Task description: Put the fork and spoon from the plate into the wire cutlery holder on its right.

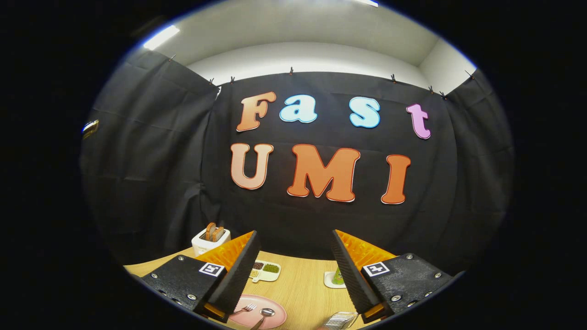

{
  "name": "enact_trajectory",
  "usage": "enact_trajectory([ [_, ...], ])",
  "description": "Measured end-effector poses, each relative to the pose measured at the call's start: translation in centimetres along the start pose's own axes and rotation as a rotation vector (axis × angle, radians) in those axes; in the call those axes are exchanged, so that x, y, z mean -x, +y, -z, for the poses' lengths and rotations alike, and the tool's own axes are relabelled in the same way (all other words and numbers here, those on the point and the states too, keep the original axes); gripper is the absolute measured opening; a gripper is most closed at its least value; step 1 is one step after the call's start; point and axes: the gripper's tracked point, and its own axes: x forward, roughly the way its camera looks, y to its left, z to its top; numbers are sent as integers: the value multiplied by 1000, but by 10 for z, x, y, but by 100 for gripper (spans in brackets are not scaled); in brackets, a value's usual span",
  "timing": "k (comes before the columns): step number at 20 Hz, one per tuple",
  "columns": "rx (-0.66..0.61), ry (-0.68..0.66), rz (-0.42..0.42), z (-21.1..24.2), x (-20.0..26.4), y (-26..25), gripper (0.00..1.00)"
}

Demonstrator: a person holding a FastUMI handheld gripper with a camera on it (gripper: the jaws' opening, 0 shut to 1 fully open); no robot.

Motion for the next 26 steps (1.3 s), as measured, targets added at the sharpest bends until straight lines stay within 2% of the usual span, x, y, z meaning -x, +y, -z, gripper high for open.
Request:
enact_trajectory([
  [7,2,11,0,3,-2,3,94],
  [16,2,144,-26,47,-17,20,94],
  [20,5,258,-53,87,-20,33,94],
  [26,27,537,-116,171,-12,55,95],
])
